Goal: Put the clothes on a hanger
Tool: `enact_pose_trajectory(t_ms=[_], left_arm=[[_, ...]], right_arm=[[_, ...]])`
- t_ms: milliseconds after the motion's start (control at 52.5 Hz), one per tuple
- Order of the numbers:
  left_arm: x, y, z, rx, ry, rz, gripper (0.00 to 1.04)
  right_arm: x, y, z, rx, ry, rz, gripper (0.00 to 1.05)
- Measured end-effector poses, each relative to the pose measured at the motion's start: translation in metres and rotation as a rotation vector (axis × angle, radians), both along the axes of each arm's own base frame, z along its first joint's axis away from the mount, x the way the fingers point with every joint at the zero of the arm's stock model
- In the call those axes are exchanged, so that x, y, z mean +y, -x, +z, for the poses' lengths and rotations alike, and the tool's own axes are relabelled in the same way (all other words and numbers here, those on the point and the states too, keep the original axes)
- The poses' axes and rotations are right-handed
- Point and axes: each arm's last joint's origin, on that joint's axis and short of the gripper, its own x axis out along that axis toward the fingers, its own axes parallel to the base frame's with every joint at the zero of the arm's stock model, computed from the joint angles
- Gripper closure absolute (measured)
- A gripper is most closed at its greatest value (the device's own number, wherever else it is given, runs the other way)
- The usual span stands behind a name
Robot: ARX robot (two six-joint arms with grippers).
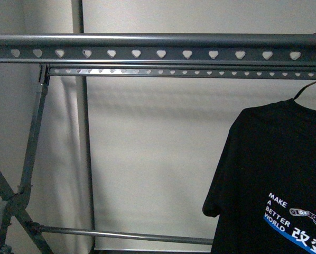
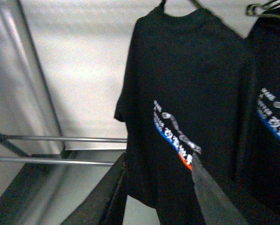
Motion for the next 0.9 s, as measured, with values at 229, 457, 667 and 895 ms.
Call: enact_pose_trajectory(t_ms=[229, 457, 667, 895], left_arm=[[0.000, 0.007, 0.000, -0.003, 0.000, 0.002, 1.01], [0.000, 0.013, 0.000, -0.003, 0.000, 0.002, 1.01], [0.000, 0.025, -0.003, 0.003, 0.000, 0.002, 1.01], [0.000, 0.025, -0.003, 0.003, 0.000, 0.002, 1.01]], right_arm=[[0.001, 0.001, -0.008, -0.024, 0.004, -0.002, 1.02], [0.001, 0.001, -0.016, -0.013, 0.004, -0.003, 1.02], [0.001, 0.001, -0.016, -0.013, 0.004, -0.003, 1.02], [0.001, 0.001, -0.016, -0.013, 0.006, -0.004, 0.72]])
